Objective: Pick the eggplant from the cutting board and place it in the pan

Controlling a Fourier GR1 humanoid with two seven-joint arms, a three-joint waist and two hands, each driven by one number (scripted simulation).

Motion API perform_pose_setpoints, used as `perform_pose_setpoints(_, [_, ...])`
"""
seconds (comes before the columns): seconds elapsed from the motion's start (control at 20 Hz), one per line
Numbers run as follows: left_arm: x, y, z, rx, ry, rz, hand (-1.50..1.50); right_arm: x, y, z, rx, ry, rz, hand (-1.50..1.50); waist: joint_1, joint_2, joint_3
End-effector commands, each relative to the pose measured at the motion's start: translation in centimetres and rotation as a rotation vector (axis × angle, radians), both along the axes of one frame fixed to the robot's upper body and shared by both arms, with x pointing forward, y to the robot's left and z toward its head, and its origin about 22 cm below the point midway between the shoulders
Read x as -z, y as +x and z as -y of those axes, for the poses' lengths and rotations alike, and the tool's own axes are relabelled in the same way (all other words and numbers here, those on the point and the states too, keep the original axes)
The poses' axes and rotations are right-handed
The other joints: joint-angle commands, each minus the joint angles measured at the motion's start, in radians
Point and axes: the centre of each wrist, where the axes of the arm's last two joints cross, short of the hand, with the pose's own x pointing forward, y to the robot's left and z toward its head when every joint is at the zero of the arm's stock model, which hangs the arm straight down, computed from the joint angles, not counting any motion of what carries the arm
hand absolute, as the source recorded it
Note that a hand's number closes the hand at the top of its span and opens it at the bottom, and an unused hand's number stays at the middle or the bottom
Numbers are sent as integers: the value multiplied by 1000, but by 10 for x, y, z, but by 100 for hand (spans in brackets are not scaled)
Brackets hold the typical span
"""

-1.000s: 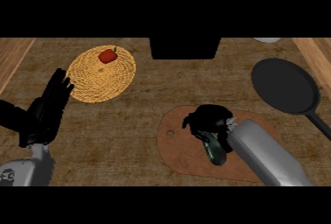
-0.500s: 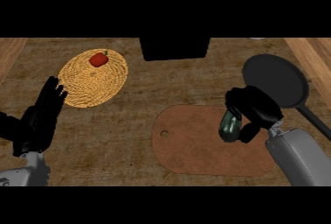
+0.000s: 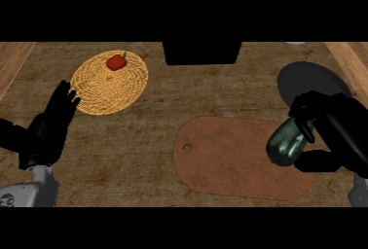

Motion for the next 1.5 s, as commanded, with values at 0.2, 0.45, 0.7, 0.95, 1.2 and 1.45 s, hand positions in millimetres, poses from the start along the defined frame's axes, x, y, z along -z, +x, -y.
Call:
perform_pose_setpoints(0.2, [3, 13, -10, 29, -15, -1, 0, -38, 15, 59, 154, 149, 50, 150, 34, 12, 1])
perform_pose_setpoints(0.45, [13, 2, -6, 46, -12, 9, 0, -30, 34, 109, 226, 226, 67, 150, 42, 13, 1])
perform_pose_setpoints(0.7, [-2, 8, 26, 45, 8, 17, 0, -8, 75, 142, 272, 239, 61, 150, 53, 15, 2])
perform_pose_setpoints(0.95, [-10, 3, 3, 50, -16, 29, 0, 14, 84, 197, 276, 295, 71, 150, 65, 19, 3])
perform_pose_setpoints(1.2, [-12, 20, 35, 67, -12, 42, 0, 43, 115, 189, 232, 269, 15, 150, 80, 28, 4])
perform_pose_setpoints(1.45, [-8, 21, 20, 81, -7, 16, 0, 76, 112, 197, 182, 267, -17, 150, 84, 30, 5])
